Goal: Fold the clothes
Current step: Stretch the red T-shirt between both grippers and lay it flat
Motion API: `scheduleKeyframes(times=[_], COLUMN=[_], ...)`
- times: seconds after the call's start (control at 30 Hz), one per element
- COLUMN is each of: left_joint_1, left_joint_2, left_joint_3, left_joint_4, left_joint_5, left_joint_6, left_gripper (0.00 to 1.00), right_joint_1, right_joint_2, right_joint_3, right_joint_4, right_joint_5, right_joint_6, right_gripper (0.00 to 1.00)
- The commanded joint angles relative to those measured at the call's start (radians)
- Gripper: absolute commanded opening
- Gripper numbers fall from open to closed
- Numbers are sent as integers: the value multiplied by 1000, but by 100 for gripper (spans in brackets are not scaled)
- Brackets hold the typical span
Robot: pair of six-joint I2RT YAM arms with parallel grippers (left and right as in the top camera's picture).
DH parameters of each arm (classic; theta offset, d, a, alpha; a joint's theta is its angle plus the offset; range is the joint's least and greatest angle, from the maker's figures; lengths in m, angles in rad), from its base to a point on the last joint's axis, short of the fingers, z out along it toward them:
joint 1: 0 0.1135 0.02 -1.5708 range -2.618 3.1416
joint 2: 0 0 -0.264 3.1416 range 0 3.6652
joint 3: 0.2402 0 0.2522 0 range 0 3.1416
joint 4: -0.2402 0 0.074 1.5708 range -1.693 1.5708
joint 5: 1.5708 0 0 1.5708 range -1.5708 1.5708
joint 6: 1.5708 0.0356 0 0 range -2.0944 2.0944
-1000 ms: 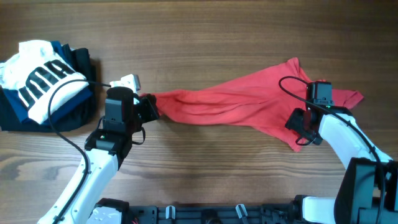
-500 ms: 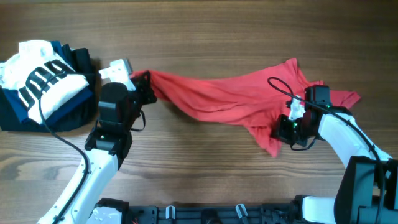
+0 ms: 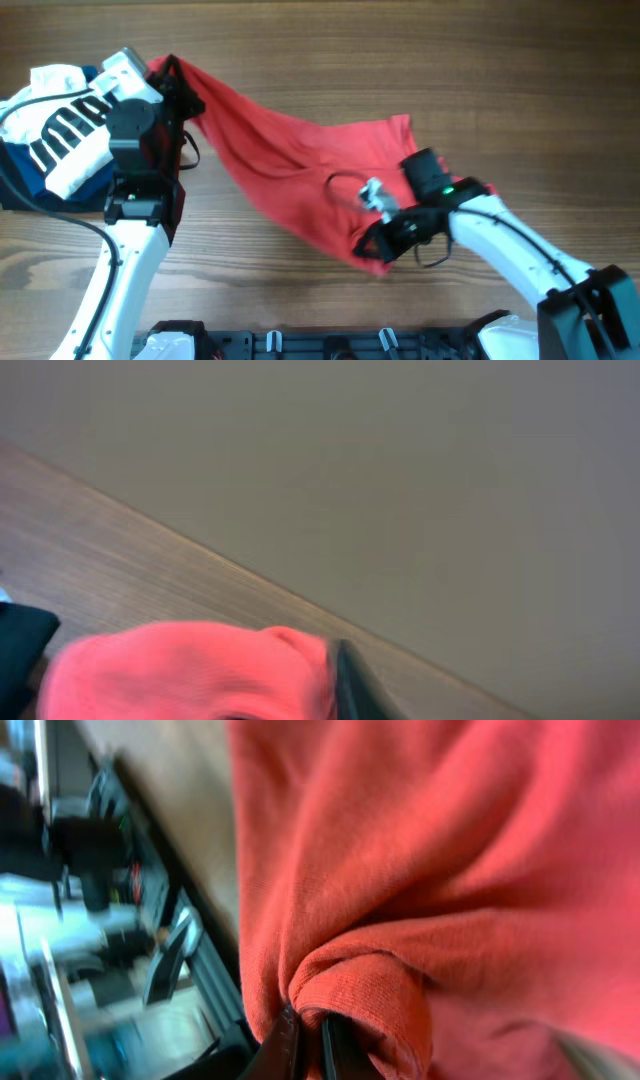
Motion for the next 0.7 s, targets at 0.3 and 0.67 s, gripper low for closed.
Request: scheduleKeyframes(times=[0.3, 0.67], left_joint_1=[8, -117], left_joint_2=[21, 21], left_joint_3=[16, 16], left_joint_4=[-610, -849], left_joint_5=[320, 586], left_joint_6=[0, 0], left_gripper=[100, 100], right_joint_1=[82, -225], right_joint_2=[-28, -129], right_joint_3=[23, 69], right_joint_4=[216, 61], right_joint_5=[493, 704], right_joint_6=[461, 597], right_gripper=[44, 66])
